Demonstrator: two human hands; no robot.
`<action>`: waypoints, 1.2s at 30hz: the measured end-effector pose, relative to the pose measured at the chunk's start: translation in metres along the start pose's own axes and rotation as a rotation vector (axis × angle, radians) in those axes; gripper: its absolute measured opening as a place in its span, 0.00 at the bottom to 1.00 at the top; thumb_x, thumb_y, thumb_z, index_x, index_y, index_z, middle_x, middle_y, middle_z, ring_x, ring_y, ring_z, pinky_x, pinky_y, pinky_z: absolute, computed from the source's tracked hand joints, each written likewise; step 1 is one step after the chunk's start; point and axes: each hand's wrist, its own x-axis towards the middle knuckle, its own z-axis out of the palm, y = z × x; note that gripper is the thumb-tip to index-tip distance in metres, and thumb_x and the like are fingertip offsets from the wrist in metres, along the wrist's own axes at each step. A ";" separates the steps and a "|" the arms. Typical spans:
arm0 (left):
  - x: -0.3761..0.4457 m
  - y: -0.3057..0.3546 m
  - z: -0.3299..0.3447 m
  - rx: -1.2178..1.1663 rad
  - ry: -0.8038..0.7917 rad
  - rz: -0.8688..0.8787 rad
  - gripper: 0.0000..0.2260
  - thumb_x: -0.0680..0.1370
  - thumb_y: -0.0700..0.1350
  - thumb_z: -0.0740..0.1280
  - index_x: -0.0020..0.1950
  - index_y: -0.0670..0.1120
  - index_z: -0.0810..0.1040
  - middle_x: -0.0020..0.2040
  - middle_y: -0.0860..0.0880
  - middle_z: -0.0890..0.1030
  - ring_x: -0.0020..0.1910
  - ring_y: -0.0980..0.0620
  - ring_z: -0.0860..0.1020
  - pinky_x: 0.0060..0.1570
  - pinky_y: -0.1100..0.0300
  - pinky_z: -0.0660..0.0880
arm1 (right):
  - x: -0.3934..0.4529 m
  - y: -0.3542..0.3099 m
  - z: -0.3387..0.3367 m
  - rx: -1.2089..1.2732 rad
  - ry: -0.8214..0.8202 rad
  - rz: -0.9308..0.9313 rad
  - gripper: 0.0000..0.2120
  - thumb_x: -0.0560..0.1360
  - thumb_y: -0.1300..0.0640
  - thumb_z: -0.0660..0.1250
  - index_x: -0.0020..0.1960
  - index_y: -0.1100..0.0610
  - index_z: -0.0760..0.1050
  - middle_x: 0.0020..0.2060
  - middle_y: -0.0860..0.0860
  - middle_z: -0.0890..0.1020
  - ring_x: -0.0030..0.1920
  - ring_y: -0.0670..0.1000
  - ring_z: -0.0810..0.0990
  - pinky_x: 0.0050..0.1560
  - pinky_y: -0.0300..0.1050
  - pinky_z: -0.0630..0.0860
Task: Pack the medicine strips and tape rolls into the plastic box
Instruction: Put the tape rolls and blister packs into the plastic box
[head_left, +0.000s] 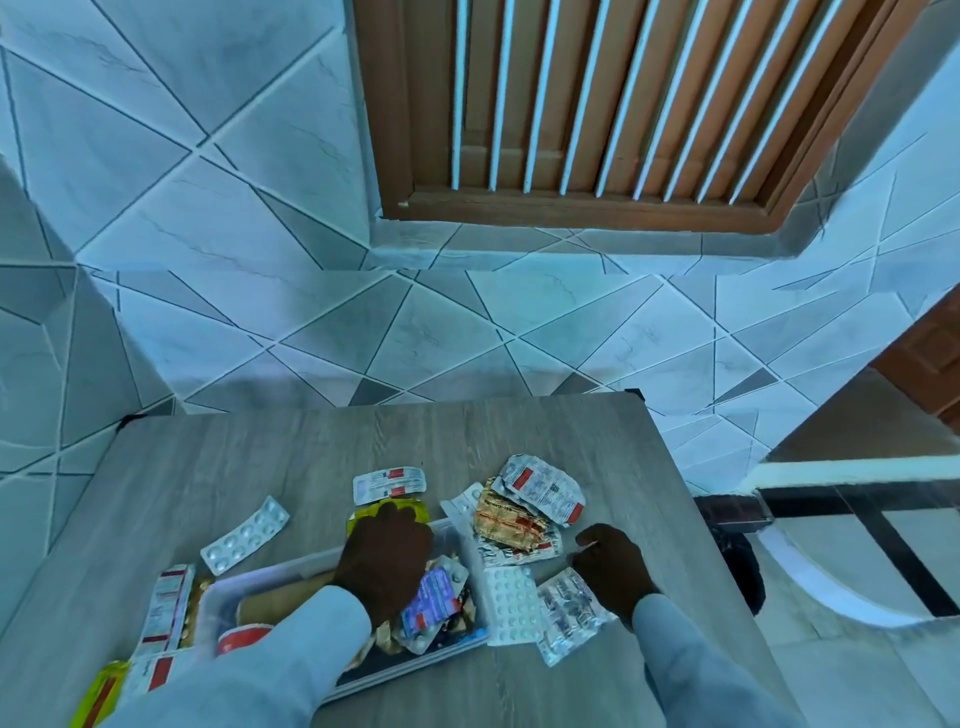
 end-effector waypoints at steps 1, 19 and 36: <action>0.000 0.011 -0.009 -0.027 0.029 -0.007 0.07 0.69 0.44 0.65 0.45 0.50 0.80 0.44 0.48 0.80 0.44 0.45 0.80 0.42 0.51 0.79 | 0.007 0.002 -0.004 -0.011 -0.019 -0.013 0.11 0.71 0.58 0.72 0.52 0.53 0.76 0.48 0.54 0.81 0.43 0.53 0.80 0.43 0.46 0.79; 0.078 0.150 -0.035 -0.628 -0.145 -0.528 0.23 0.71 0.60 0.66 0.63 0.52 0.71 0.63 0.47 0.78 0.61 0.44 0.76 0.62 0.51 0.72 | 0.107 -0.030 -0.005 -0.385 -0.202 -0.295 0.35 0.71 0.41 0.68 0.73 0.51 0.60 0.68 0.54 0.70 0.68 0.59 0.67 0.66 0.56 0.68; 0.084 0.151 -0.033 -1.024 0.057 -0.736 0.24 0.71 0.41 0.70 0.65 0.51 0.69 0.57 0.44 0.78 0.50 0.44 0.79 0.47 0.53 0.80 | 0.109 -0.025 -0.004 0.269 -0.349 -0.038 0.17 0.63 0.59 0.78 0.51 0.59 0.82 0.51 0.55 0.85 0.48 0.54 0.84 0.52 0.51 0.81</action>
